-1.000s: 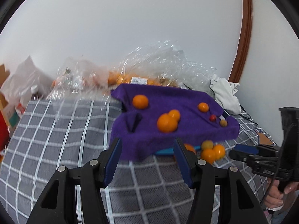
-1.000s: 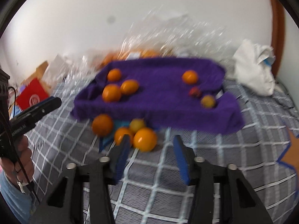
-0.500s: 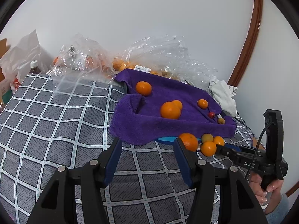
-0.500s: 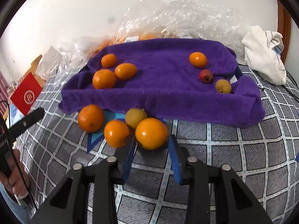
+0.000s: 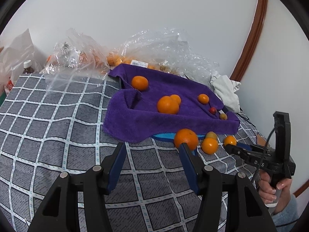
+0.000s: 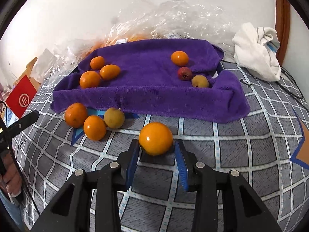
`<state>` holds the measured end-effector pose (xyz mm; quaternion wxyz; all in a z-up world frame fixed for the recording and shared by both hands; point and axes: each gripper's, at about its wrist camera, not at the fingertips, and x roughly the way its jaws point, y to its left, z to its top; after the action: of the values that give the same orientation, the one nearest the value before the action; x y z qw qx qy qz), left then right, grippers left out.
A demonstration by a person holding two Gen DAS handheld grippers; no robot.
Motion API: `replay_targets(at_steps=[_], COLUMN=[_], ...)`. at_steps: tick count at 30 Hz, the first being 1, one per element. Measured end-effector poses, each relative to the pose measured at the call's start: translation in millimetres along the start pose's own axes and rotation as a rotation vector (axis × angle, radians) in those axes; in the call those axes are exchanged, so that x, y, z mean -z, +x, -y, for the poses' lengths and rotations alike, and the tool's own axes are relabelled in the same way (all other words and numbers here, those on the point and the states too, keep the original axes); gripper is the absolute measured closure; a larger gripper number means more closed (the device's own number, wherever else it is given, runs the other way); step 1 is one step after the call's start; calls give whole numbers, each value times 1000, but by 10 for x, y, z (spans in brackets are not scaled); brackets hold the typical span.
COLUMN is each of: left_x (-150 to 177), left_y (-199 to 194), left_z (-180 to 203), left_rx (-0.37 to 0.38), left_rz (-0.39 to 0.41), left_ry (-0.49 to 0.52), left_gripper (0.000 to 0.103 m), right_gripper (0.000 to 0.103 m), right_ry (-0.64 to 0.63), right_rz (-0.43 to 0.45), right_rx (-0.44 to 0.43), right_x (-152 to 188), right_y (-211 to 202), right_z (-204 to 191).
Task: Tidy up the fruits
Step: 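Grasp an orange with the right gripper while the left gripper grasps another orange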
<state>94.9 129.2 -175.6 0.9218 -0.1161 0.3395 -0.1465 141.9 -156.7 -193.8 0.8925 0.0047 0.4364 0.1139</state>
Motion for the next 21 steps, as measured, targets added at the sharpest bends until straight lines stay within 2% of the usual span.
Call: replay_targets(at_steps=[6, 9, 11, 15, 18, 21], left_x=[16, 12, 3, -99, -178, -184], left_y=[71, 130, 141, 229, 399, 582], left_z=[28, 87, 189, 512, 685, 696], left_rx=[28, -2, -12, 18, -16, -45], left_rz=[-45, -74, -88, -100, -105, -141], left_ry=[14, 31, 44, 83, 111, 90], left_gripper=[48, 48, 50, 48, 48, 48], right_gripper=[67, 67, 67, 67, 67, 67], right_ry=[0, -9, -22, -22, 27, 51], right_rz=[7, 27, 40, 49, 54, 71], right_rx=[-10, -31, -11, 21, -21, -52], right_x=[-20, 10, 47, 136, 172, 193], right_y=[28, -46, -114, -202, -248, -288], right_z=[-7, 11, 38, 180, 315, 364])
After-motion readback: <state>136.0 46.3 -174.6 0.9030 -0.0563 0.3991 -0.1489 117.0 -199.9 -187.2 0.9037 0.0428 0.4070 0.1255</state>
